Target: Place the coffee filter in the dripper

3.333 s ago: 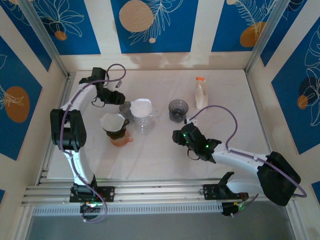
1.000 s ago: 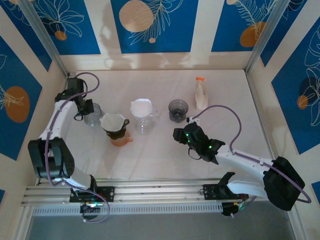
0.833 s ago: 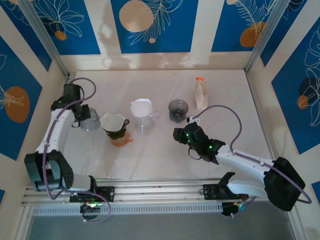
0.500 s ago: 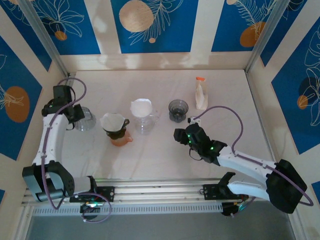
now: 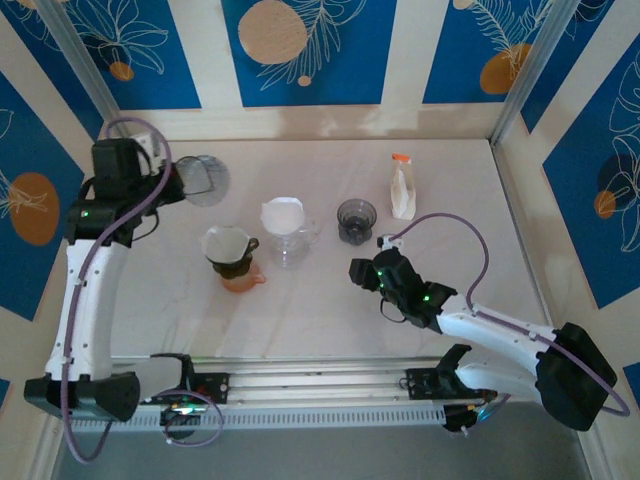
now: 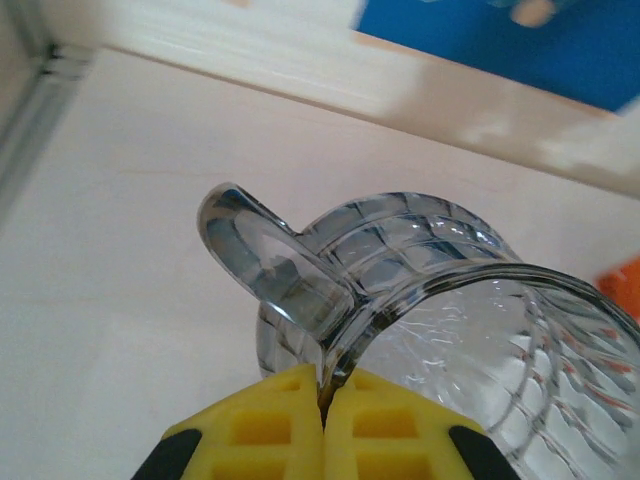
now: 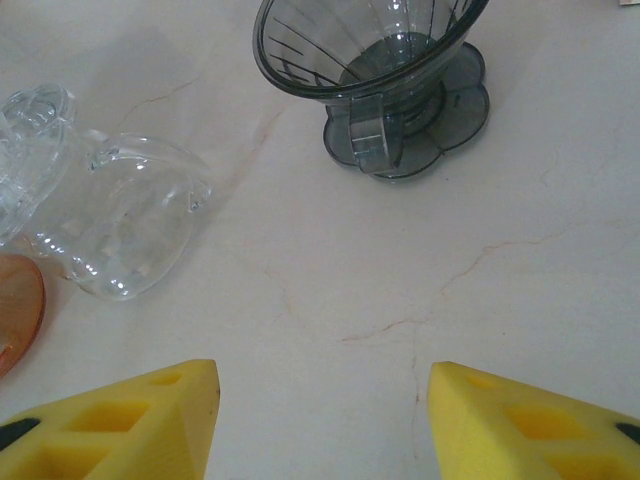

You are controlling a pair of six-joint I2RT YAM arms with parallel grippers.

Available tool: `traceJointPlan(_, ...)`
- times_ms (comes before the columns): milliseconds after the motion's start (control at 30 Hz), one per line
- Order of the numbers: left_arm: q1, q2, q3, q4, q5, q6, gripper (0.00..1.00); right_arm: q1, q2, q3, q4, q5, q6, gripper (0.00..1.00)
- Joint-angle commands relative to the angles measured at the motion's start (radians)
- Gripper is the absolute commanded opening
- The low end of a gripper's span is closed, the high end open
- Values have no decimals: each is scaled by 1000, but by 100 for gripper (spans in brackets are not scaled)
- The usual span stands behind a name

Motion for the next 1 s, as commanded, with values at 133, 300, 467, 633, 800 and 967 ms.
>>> traceJointPlan(133, -377, -39, 34, -113, -88, -23, 3, -20, -52, 12, -53, 39, -9, 58)
traceJointPlan(300, -613, -45, -28, -178, -185, -59, 1, -38, -66, 23, -89, 56, -15, 58)
traceJointPlan(467, -768, -36, -205, -100, -144, -150, 1, -52, -73, 26, -120, 71, 0, 58)
traceJointPlan(633, -870, 75, -366, 112, -83, -194, 0, -56, -74, 26, -135, 77, 15, 58)
traceJointPlan(800, -928, 222, -374, 194, -85, -121, 0, -58, -87, 34, -176, 81, 20, 58)
traceJointPlan(967, -931, 285, -403, 220, -89, -86, 0, -59, -125, 16, -201, 88, 27, 58)
